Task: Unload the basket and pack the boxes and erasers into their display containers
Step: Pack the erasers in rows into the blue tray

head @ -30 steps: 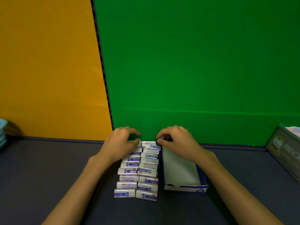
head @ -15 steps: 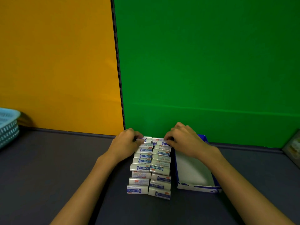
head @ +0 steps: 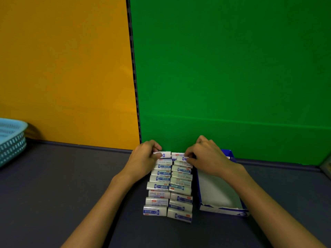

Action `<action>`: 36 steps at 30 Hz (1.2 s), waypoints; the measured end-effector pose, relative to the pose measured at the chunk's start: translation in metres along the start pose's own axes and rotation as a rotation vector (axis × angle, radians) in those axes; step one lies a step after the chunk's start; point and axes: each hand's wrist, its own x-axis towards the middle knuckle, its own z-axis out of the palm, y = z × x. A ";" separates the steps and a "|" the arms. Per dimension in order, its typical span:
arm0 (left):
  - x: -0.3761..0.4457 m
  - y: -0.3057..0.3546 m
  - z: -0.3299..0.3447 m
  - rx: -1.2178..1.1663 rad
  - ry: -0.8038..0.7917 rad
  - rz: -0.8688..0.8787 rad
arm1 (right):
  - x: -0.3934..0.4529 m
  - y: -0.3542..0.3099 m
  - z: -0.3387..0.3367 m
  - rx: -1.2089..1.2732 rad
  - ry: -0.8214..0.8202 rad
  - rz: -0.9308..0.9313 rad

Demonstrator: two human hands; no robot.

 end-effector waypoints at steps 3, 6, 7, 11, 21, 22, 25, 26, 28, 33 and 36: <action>0.002 0.001 -0.002 -0.063 0.025 -0.026 | 0.001 -0.001 0.000 0.014 0.009 -0.001; 0.003 0.008 -0.008 -0.383 -0.023 -0.144 | 0.001 0.000 0.001 0.037 0.024 -0.003; 0.002 0.011 -0.009 -0.553 -0.047 -0.204 | 0.001 0.000 0.000 0.040 0.026 -0.006; 0.001 0.020 -0.016 -1.028 -0.087 -0.294 | 0.001 -0.001 0.001 0.034 0.030 -0.020; -0.003 0.023 -0.020 -1.209 -0.075 -0.268 | 0.000 -0.001 -0.001 0.042 0.026 -0.028; -0.004 0.024 -0.020 -1.170 -0.068 -0.250 | 0.000 -0.001 -0.001 0.049 0.027 -0.026; -0.005 0.023 -0.019 -0.983 -0.041 -0.201 | -0.001 0.000 0.001 0.082 0.052 -0.026; -0.005 0.022 -0.019 -0.946 -0.035 -0.195 | 0.000 0.000 0.001 0.096 0.064 -0.028; -0.004 0.019 -0.018 -0.944 -0.028 -0.205 | 0.000 0.001 0.002 0.164 0.085 -0.023; -0.002 0.017 -0.018 -0.998 0.010 -0.270 | 0.000 0.003 -0.005 0.533 0.090 0.040; -0.002 0.020 -0.020 -1.098 -0.020 -0.309 | 0.000 0.003 -0.015 0.690 0.074 0.075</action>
